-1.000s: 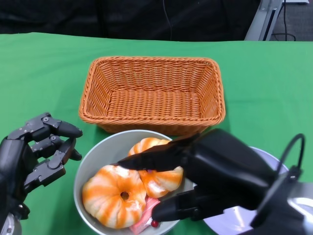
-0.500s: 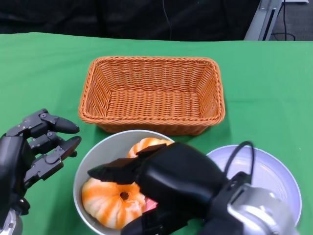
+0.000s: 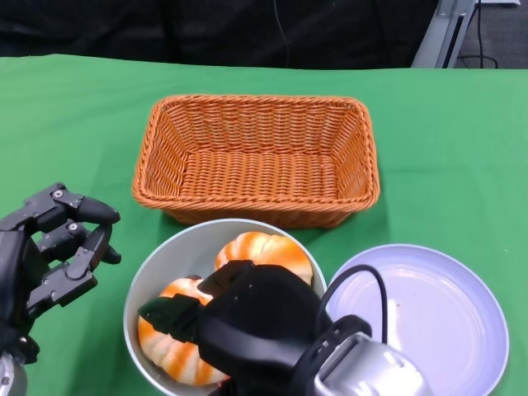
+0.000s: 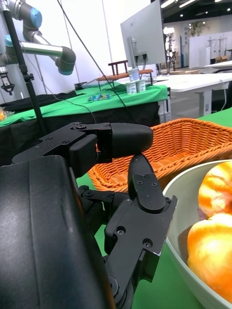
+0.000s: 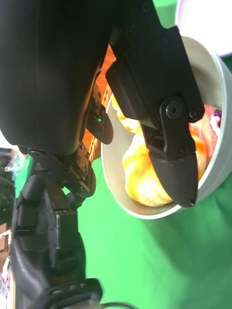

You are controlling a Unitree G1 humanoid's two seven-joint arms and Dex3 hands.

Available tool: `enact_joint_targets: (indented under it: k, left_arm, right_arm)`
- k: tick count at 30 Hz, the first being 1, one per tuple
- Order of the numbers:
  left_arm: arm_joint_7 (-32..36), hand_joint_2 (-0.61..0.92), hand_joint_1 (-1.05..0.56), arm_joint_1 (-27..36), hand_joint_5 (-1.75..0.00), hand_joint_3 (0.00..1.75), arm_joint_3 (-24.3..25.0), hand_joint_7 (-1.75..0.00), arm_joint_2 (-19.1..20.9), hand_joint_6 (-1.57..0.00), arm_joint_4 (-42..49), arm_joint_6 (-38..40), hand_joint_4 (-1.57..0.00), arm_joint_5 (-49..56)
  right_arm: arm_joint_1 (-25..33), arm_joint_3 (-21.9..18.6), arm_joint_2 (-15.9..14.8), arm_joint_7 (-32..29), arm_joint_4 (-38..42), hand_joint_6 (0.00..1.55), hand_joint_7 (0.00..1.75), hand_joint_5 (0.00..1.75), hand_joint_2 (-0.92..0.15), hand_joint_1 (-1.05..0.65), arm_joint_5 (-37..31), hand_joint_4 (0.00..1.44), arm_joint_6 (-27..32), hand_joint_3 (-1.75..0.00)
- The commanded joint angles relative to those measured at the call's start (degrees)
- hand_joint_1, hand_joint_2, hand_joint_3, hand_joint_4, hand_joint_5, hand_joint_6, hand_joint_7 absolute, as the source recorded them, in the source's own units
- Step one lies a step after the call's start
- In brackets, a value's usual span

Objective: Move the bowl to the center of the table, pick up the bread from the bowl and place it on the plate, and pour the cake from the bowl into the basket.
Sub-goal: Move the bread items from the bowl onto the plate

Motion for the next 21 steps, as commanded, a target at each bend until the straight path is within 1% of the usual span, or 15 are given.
enact_joint_targets:
  k: [1,4,6,12,17,21]
  left_arm:
    - [0.0,0.67,-0.17,-0.5,-1.43,0.71,0.5,-1.17,1.0,-0.75,0.1,-0.8,-0.73,-0.1]
    - [1.1,0.68,-0.17,-0.1,-1.42,0.69,0.3,-1.16,0.8,-0.76,-1.3,0.6,-0.72,0.6]
    - [1.4,0.69,-0.16,0.1,-1.43,0.68,0.2,-1.16,0.6,-0.76,-1.9,1.3,-0.72,0.8]
    - [1.4,0.72,-0.13,0.3,-1.42,0.65,0.2,-1.16,0.6,-0.73,-1.7,0.9,-0.70,1.2]
    - [1.0,0.71,-0.14,0.2,-1.43,0.65,0.1,-1.15,0.7,-0.73,-1.3,-0.1,-0.70,1.4]
    - [0.9,0.70,-0.13,0.2,-1.45,0.66,0.1,-1.15,0.8,-0.73,-1.3,0.6,-0.68,1.1]
  right_arm:
    - [0.6,0.1,0.3,-2.4,1.8,0.26,0.00,0.12,-0.92,-1.00,-2.1,0.37,-1.2,-0.24]
    - [0.9,-0.3,1.2,-3.6,3.1,0.26,0.00,0.12,-0.92,-0.99,-2.6,0.37,-1.3,-0.25]
    - [0.8,-1.0,2.0,-3.9,3.7,0.27,0.00,0.13,-0.92,-0.97,-2.7,0.40,-0.9,-0.28]
    - [0.9,-2.7,3.4,-3.8,5.1,0.28,0.01,0.15,-0.92,-0.92,-1.9,0.46,-0.7,-0.32]
    - [0.8,-3.3,4.1,-3.5,5.6,0.31,0.02,0.17,-0.92,-0.88,-1.2,0.53,-0.5,-0.35]
    - [0.5,-3.5,4.1,-4.2,6.3,0.33,0.02,0.18,-0.92,-0.86,-1.3,0.57,-1.0,-0.37]
